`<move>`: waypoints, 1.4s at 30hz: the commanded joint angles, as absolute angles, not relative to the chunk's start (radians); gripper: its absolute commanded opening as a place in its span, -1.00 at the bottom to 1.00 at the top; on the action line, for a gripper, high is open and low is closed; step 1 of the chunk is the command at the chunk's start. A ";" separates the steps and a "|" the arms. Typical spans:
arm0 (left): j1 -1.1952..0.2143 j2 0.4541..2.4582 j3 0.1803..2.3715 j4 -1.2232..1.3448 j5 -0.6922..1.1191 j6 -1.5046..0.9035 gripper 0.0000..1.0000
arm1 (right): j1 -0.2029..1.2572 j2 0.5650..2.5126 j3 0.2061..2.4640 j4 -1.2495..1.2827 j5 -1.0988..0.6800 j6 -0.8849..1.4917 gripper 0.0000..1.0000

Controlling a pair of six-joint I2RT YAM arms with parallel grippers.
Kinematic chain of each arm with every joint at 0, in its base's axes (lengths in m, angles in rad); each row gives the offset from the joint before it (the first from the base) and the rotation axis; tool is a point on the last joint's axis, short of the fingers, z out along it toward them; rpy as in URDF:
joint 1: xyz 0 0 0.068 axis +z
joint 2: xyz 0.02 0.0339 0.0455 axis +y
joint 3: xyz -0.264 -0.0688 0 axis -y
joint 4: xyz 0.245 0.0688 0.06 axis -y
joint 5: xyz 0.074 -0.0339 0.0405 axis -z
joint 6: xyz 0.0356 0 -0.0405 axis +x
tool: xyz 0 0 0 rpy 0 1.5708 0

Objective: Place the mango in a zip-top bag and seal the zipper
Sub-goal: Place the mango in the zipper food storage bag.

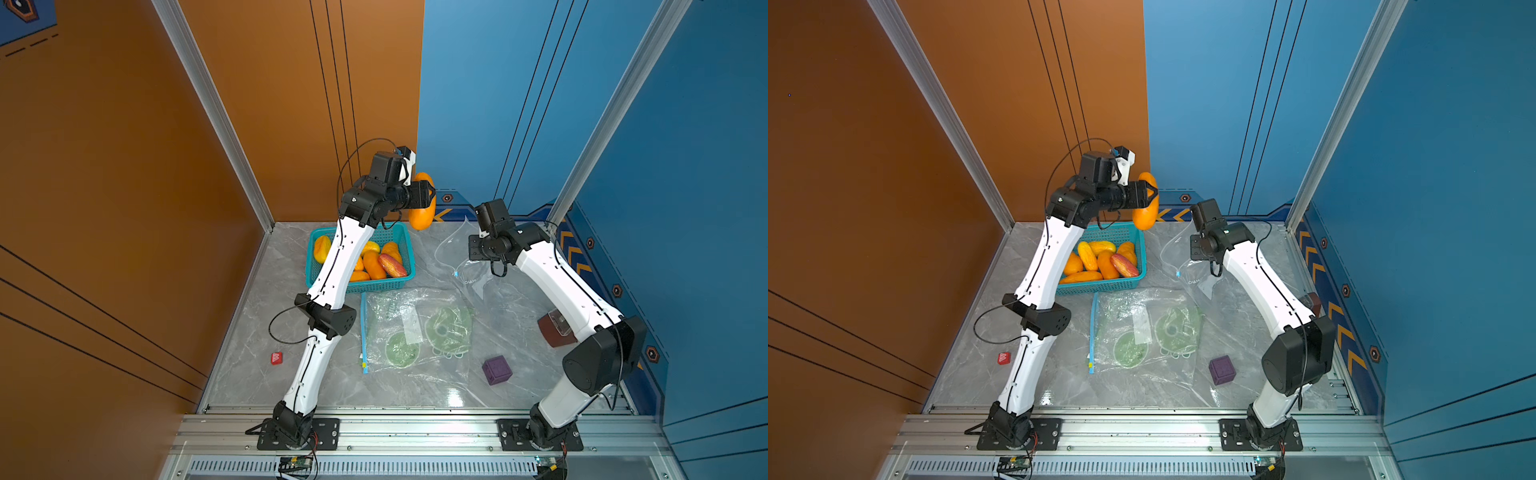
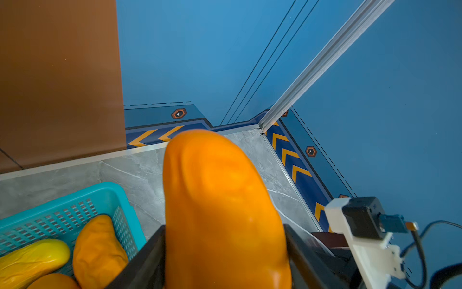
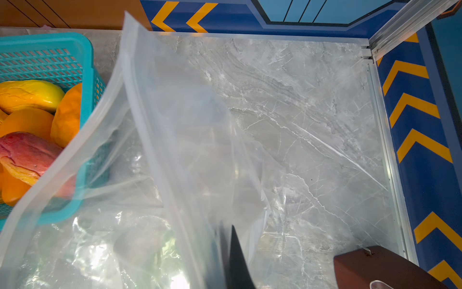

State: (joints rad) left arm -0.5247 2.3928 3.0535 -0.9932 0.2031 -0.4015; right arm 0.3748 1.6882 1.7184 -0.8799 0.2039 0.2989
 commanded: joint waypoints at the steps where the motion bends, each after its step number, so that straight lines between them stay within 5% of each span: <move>1: -0.563 2.382 3.080 -0.993 0.234 -0.398 -0.39 | 0.364 1.649 1.703 -0.843 0.144 0.343 -0.99; 23: -0.697 2.388 3.082 -0.863 0.211 -0.505 -0.43 | 0.299 1.551 1.640 -0.751 0.017 0.442 -1.00; 42: -0.766 2.460 3.081 -0.769 0.097 -0.393 -0.23 | 0.238 1.477 1.579 -0.688 -0.046 0.522 -1.00</move>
State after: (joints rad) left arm -0.7559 2.4470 3.0581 -0.8028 0.1307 -0.4309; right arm 0.2485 1.5093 1.5883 -0.7216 -0.0219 0.4961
